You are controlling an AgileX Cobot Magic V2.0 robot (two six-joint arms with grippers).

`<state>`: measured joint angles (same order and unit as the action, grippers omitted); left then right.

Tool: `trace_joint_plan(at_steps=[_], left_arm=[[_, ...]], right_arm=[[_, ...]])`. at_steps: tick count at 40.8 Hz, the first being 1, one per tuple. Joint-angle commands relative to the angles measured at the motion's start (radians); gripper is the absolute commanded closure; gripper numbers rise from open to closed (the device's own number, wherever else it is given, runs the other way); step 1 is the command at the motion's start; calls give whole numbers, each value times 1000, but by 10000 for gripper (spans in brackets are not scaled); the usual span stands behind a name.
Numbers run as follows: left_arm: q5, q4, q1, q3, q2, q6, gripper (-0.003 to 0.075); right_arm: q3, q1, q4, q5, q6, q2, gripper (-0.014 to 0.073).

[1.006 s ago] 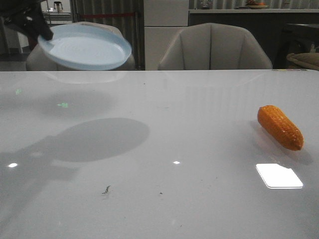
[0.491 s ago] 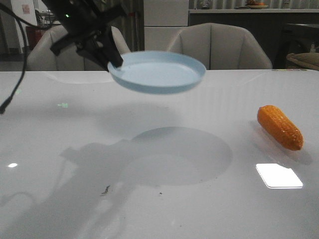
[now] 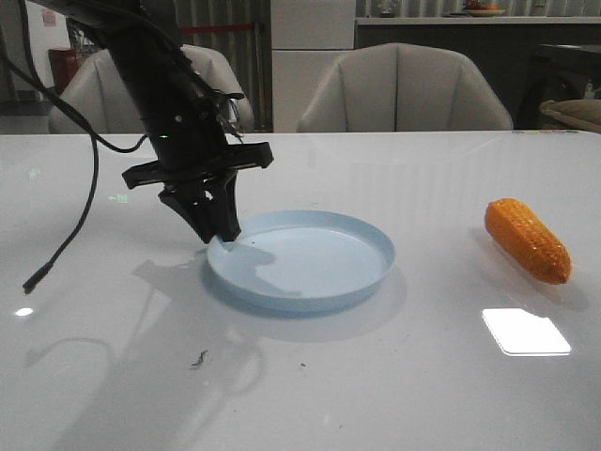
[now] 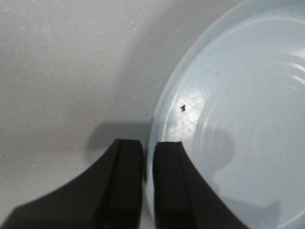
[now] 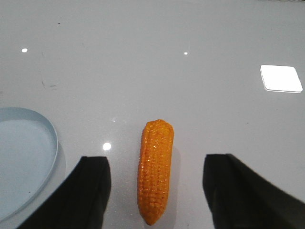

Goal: Place corn on plate with both arms
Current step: 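Set the plate down, open the left gripper and withdraw it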

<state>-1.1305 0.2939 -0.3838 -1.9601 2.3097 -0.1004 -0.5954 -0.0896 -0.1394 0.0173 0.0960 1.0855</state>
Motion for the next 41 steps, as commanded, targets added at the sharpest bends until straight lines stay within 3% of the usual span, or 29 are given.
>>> trace_joint_plan(at_steps=[1, 5, 16, 24, 36, 41], left_arm=[[34, 13, -7, -28, -68, -6, 402], [44, 13, -7, -68, -68, -6, 332], [-6, 0, 23, -360, -80, -6, 331], [13, -93, 80, -532, -133, -6, 332], [-17, -145, 240, -537, -285, -6, 332], [-8, -159, 298, -496, -330, -6, 332]], right_arm=[[-36, 0, -2, -77, 0, -15, 66], [-36, 0, -2, -76, 0, -15, 66], [-36, 0, -3, -69, 0, -15, 66], [-36, 0, -4, -60, 0, -15, 66], [-111, 0, -21, 149, 0, -15, 66], [-145, 0, -21, 147, 0, -15, 66]])
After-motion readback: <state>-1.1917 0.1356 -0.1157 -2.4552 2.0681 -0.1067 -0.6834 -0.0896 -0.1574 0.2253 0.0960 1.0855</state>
